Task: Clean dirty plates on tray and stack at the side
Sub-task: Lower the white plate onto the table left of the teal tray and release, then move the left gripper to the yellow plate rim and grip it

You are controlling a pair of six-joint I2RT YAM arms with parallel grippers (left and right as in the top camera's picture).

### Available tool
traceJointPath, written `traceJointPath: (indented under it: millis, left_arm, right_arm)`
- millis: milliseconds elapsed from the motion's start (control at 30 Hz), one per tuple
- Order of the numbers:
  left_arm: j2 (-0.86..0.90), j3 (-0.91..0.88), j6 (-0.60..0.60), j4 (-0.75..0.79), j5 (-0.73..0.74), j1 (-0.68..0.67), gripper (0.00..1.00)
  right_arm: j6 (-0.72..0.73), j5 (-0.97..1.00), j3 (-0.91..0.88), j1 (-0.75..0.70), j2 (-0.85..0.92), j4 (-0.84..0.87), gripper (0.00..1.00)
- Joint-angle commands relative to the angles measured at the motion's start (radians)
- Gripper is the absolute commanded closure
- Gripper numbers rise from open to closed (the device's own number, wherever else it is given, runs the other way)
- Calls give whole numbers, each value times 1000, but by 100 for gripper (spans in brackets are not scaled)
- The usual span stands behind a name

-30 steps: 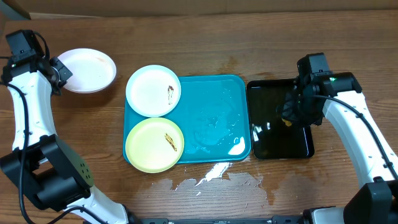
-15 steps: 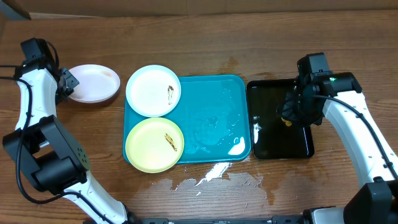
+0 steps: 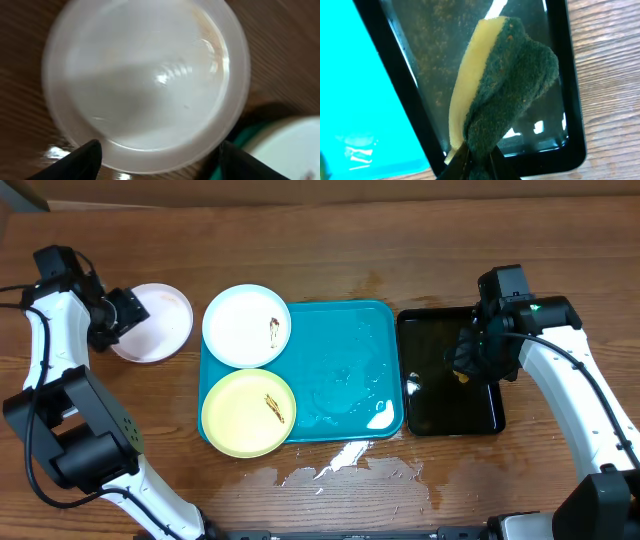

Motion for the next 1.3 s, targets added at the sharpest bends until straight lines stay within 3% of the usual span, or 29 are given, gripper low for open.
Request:
traceJointPath:
  millis: [0, 200, 333, 600, 667, 800, 833, 1033, 1167, 1267]
  left_arm:
    - [8, 10, 89, -37, 287, -4, 22]
    - [8, 10, 142, -100, 290, -69, 20]
    - [8, 10, 143, -120, 170, -156, 19]
    - [8, 10, 135, -133, 68, -303, 18]
    - [8, 10, 129, -169, 69, -348, 20]
    - [4, 10, 117, -260, 70, -405, 51]
    - [-3, 10, 116, -284, 70, -419, 54]
    - [-141, 10, 53, -343, 57, -494, 52]
    - [-280, 9, -94, -460, -76, -551, 53]
    - [-358, 2, -138, -559, -137, -589, 54]
  right_arm:
    - [1, -42, -3, -2, -3, 7, 94]
    - [0, -42, -3, -2, -3, 8, 96]
    - [1, -42, -3, -1, -3, 13, 96]
    - [1, -42, -3, -1, -3, 35, 96]
    - [1, -42, -3, -1, -3, 37, 96]
    - [1, -42, -3, -1, -3, 37, 96]
    - [1, -42, -3, -1, -3, 36, 96]
    - [1, -42, -3, -1, -3, 36, 96]
    - [1, -42, -3, -1, -3, 32, 96]
    - [1, -42, -3, -1, -3, 27, 96]
